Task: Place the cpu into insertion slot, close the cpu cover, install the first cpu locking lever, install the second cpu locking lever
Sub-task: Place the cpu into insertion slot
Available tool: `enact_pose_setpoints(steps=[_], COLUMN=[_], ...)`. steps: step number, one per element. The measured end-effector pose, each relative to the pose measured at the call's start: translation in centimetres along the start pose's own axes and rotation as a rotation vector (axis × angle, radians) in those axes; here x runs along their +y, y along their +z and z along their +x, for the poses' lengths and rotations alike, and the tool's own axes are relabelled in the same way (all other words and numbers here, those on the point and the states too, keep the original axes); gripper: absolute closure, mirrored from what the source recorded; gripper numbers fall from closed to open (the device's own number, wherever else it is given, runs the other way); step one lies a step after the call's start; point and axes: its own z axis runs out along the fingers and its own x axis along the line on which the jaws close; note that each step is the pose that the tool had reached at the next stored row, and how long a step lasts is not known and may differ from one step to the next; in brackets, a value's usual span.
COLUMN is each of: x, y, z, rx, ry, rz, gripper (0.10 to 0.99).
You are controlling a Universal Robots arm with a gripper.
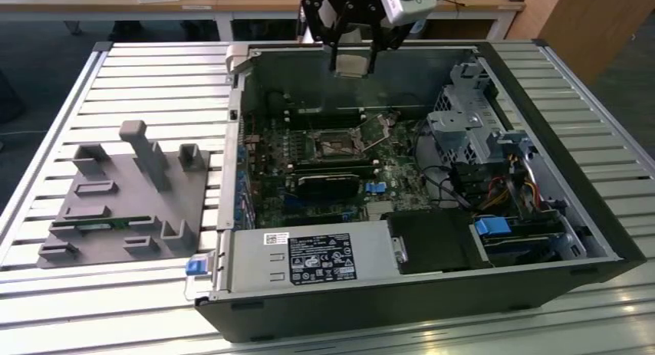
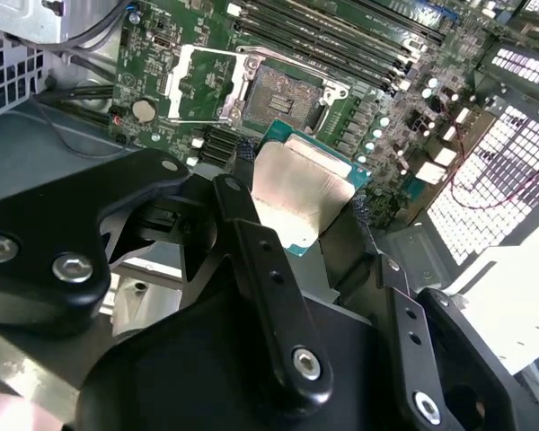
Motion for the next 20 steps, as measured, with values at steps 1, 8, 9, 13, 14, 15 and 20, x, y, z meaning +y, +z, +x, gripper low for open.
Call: enact_pose_setpoints(steps=[1, 8, 9, 13, 14, 15, 20], x=[0.0, 0.0, 0.0, 0.0, 0.0, 0.0, 0.0], y=[0.0, 0.0, 0.0, 0.01, 0.01, 0.01, 0.01], z=[0.0, 0.0, 0.0, 0.0, 0.0, 0.0, 0.0], rx=[-0.0004, -0.0033, -0.0037, -0.0052, -0.0055, -0.0059, -0.0075], ry=[0.005, 0.037, 0.042, 0.058, 0.062, 0.065, 0.084], rz=[0.0, -0.001, -0.001, -0.001, -0.001, -0.001, -0.002], gripper=[0.545, 0.545, 0.545, 0.545, 0.545, 0.545, 0.545])
